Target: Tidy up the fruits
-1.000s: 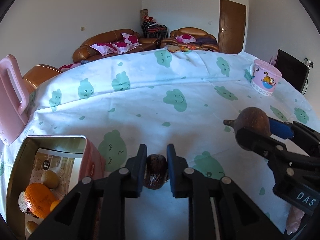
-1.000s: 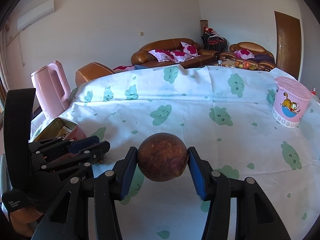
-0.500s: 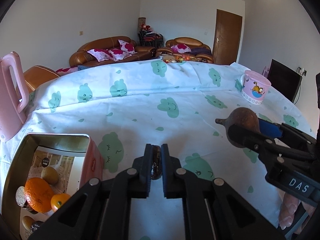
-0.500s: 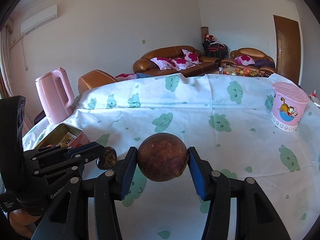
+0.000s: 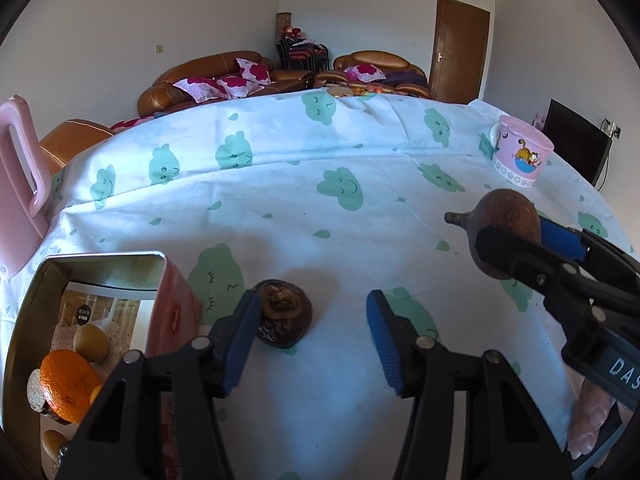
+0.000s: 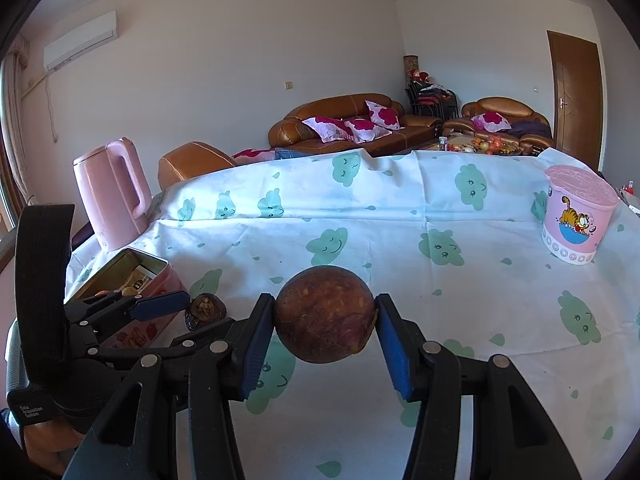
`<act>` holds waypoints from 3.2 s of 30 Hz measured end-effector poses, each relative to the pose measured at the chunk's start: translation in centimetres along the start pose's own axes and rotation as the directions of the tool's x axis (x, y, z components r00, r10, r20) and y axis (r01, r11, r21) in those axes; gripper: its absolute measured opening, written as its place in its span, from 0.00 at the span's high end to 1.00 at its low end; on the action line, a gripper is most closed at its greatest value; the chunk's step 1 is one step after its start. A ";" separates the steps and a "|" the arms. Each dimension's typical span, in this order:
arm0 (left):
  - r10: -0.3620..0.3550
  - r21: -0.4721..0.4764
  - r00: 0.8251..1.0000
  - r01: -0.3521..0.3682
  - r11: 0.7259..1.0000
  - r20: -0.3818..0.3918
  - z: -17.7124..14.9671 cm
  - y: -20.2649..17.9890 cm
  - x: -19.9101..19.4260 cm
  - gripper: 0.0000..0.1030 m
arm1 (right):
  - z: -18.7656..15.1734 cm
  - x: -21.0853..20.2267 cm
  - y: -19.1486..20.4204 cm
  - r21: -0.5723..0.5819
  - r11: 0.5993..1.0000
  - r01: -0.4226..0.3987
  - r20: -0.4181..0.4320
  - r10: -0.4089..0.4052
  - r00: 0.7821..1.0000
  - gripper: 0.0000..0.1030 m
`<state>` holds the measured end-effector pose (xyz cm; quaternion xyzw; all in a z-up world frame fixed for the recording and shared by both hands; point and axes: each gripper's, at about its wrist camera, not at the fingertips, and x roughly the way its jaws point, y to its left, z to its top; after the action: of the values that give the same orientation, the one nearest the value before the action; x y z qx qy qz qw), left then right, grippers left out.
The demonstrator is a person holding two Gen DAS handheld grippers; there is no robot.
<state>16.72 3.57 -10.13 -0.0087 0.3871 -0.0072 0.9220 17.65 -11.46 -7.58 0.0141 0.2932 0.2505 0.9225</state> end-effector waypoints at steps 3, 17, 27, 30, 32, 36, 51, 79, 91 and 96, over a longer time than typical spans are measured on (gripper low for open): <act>-0.002 0.010 1.000 0.002 1.000 -0.003 0.0 -0.2 0.0 0.46 | 0.0 0.0 -0.1 0.002 1.000 -0.001 -0.002 0.001 1.000 0.49; -0.010 -0.069 0.997 0.005 0.998 -0.081 -0.1 1.3 1.5 0.72 | 0.0 0.0 -0.6 0.021 1.000 -0.020 -0.003 0.020 1.000 0.49; -0.002 -0.018 1.000 0.002 1.000 0.012 -0.1 0.4 -0.4 0.73 | 0.0 -0.1 -0.6 0.025 0.999 -0.023 0.003 0.023 1.000 0.49; 0.005 -0.009 0.999 -0.005 1.000 0.044 0.0 0.3 -1.0 0.73 | 0.1 -0.2 -0.6 0.025 0.999 -0.022 0.008 0.022 1.000 0.49; 0.013 -0.008 0.998 -0.013 1.000 0.067 -0.1 0.3 -1.5 0.73 | 0.1 -0.3 -0.5 0.024 0.999 -0.023 0.014 0.022 1.000 0.49; 0.030 -0.004 0.993 -0.030 1.000 0.111 -0.1 0.3 -2.2 0.73 | 0.0 -0.7 -0.5 0.022 0.999 -0.027 0.028 0.026 0.999 0.49; 0.067 -0.010 0.970 -0.066 0.998 0.234 -0.6 0.2 -4.4 0.73 | -0.2 -2.2 0.3 -0.021 1.000 -0.021 0.108 0.023 0.994 0.49; 0.078 -0.064 0.942 -0.060 0.996 0.326 -2.6 1.0 -7.6 0.73 | -1.3 -5.0 2.5 -0.119 0.992 0.046 0.254 -0.014 0.967 0.49; 0.063 -0.068 0.942 -0.043 0.997 0.329 -4.4 2.4 -9.5 0.73 | -1.7 -5.2 4.2 -0.132 0.991 0.022 0.233 0.010 0.972 0.49; 0.083 -0.080 0.936 -0.059 0.995 0.341 -4.9 3.8 -10.6 0.73 | -1.3 -4.8 6.7 -0.162 0.987 -0.021 0.216 0.056 0.975 0.49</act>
<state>5.85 7.58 -6.04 -0.0273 0.2202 0.0410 0.9742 10.51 -7.98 -4.95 -0.0259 0.1681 0.2879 0.9424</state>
